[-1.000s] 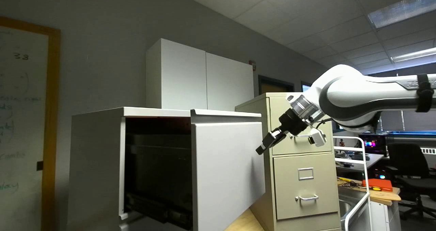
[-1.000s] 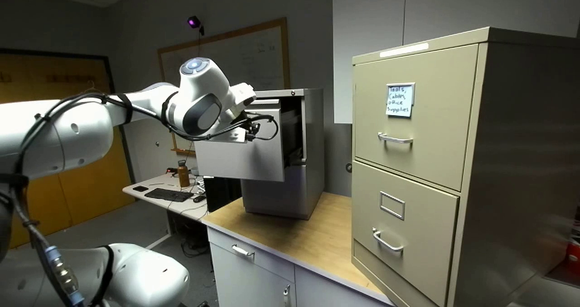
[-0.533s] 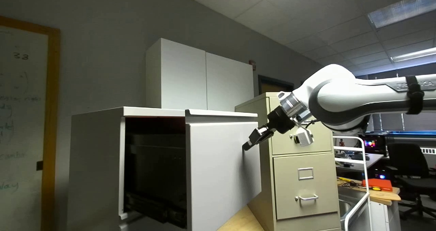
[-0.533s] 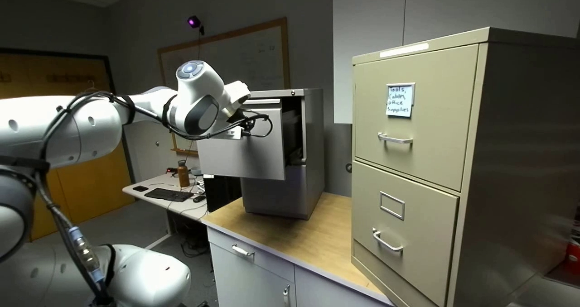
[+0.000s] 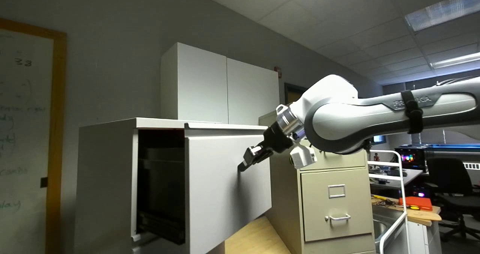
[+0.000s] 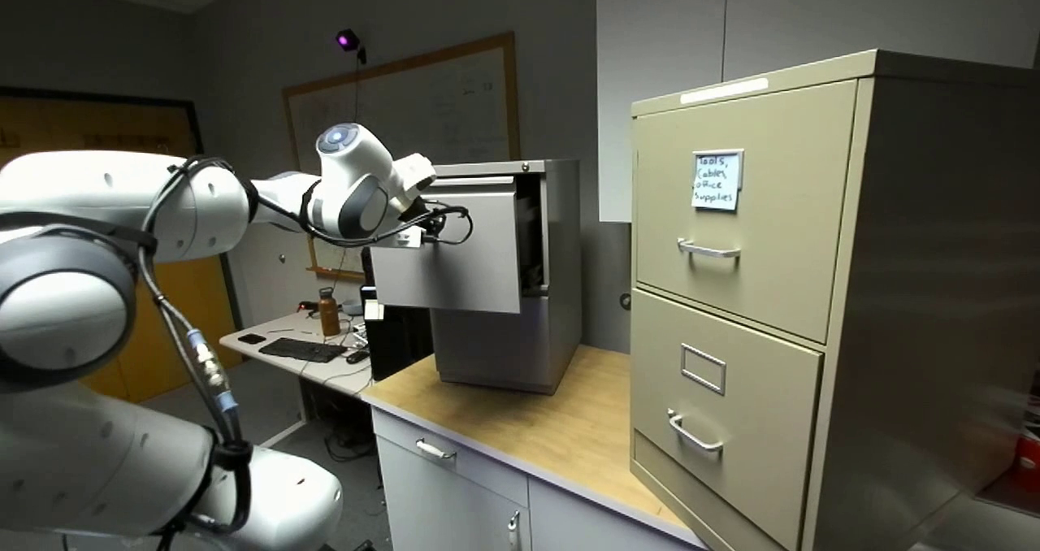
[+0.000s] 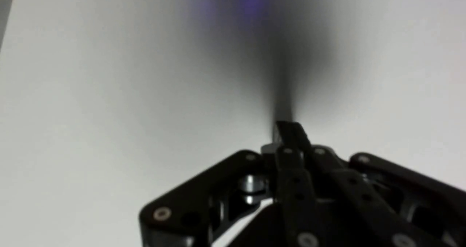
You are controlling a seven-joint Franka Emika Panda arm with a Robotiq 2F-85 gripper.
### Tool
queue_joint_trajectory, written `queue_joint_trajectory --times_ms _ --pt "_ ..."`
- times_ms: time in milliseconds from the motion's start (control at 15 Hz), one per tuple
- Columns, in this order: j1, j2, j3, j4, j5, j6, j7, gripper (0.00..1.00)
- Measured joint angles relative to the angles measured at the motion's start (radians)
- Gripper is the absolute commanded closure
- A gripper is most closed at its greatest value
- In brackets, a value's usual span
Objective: Close the top drawer on the left
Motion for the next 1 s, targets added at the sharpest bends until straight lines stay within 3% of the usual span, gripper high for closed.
queue_joint_trajectory --times_ms 600,1000 --pt "-0.086 0.287 0.113 0.238 -0.124 0.034 0.156 0.98" --pt "-0.119 0.518 0.147 0.486 -0.185 -0.017 0.264 0.98"
